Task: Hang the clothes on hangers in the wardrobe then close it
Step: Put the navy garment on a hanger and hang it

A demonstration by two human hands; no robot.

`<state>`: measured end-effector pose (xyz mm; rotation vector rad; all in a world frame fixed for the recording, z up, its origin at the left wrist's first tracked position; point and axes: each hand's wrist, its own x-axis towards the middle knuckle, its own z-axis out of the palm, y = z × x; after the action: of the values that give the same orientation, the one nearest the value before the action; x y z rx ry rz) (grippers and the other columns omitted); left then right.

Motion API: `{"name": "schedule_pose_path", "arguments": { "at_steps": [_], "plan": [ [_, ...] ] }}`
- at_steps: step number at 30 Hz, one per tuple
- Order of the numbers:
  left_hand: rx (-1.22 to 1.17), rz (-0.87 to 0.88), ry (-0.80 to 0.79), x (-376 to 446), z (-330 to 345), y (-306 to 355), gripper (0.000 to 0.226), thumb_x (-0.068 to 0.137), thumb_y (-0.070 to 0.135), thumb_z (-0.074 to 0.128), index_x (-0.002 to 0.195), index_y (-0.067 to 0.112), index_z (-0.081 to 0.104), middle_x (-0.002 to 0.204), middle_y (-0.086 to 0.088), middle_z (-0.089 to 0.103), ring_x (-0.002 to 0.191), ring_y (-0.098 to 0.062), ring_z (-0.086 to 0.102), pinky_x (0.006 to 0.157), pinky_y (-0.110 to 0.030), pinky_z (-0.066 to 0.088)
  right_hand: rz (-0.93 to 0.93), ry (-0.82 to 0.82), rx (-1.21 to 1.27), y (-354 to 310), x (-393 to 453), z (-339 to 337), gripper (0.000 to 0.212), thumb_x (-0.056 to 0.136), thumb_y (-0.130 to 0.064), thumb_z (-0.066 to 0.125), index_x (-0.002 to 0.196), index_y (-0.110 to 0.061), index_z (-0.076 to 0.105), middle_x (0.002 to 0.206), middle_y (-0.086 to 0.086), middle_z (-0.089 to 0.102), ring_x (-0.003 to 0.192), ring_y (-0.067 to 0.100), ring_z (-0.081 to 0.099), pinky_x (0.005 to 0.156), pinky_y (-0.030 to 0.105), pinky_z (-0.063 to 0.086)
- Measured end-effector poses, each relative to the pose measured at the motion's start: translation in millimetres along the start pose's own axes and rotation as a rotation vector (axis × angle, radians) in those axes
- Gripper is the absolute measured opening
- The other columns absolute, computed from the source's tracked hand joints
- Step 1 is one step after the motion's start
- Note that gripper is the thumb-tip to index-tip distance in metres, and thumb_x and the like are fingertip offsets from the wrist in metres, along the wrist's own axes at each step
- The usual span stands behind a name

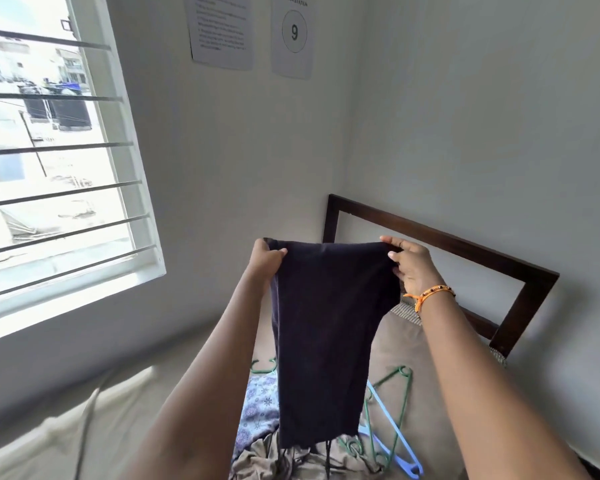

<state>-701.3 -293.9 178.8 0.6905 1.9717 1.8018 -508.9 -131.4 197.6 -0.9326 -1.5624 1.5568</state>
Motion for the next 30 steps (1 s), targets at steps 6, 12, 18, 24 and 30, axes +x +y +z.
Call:
{"name": "schedule_pose_path", "arguments": {
  "at_steps": [6, 12, 18, 24, 30],
  "plan": [
    [-0.252, 0.174, 0.011, -15, -7, 22, 0.028, 0.088, -0.008, 0.054, 0.080, 0.016, 0.041, 0.077, 0.002, 0.046, 0.065, -0.001, 0.048, 0.054, -0.010, 0.042, -0.131, -0.099, 0.203, -9, -12, -2, 0.024, 0.095, -0.018, 0.049, 0.104, -0.030, 0.068, 0.109, -0.011, 0.062, 0.106, 0.005, 0.053, 0.091, 0.028, 0.037],
    [-0.227, -0.117, -0.161, -111, -30, -119, 0.041, 0.064, 0.016, 0.071, 0.100, 0.001, 0.059, 0.091, -0.008, 0.065, 0.083, -0.012, 0.061, 0.075, -0.026, 0.050, 0.038, -0.014, 0.094, 104, -91, -25, 0.033, 0.093, -0.012, 0.052, 0.073, -0.022, 0.076, 0.080, -0.012, 0.072, 0.087, 0.009, 0.060, 0.077, 0.023, 0.042],
    [0.165, -0.765, -0.238, -219, -16, -303, 0.049, 0.056, 0.024, 0.079, 0.100, 0.007, 0.067, 0.099, -0.010, 0.067, 0.093, -0.022, 0.062, 0.071, -0.025, 0.051, 0.659, -0.176, -0.290, 283, -185, -47, 0.022, 0.095, -0.001, 0.046, 0.084, -0.009, 0.063, 0.094, 0.006, 0.058, 0.094, 0.015, 0.045, 0.078, 0.032, 0.041],
    [0.450, -0.972, -0.197, -286, 2, -386, 0.044, 0.071, 0.014, 0.072, 0.108, 0.000, 0.052, 0.113, -0.021, 0.060, 0.102, -0.032, 0.059, 0.083, -0.038, 0.048, 0.828, -0.442, -0.574, 393, -224, -75, 0.030, 0.091, 0.006, 0.049, 0.074, -0.016, 0.062, 0.075, -0.004, 0.058, 0.070, 0.004, 0.048, 0.057, 0.007, 0.035],
    [0.638, -0.680, -0.136, -271, 57, -391, 0.033, 0.079, 0.006, 0.068, 0.110, 0.006, 0.057, 0.106, -0.010, 0.058, 0.101, -0.028, 0.057, 0.088, -0.030, 0.043, 0.667, -0.259, -0.738, 430, -144, -102, 0.022, 0.088, -0.012, 0.050, 0.088, -0.007, 0.072, 0.090, 0.014, 0.068, 0.097, 0.031, 0.063, 0.082, 0.032, 0.043]
  ]
}}
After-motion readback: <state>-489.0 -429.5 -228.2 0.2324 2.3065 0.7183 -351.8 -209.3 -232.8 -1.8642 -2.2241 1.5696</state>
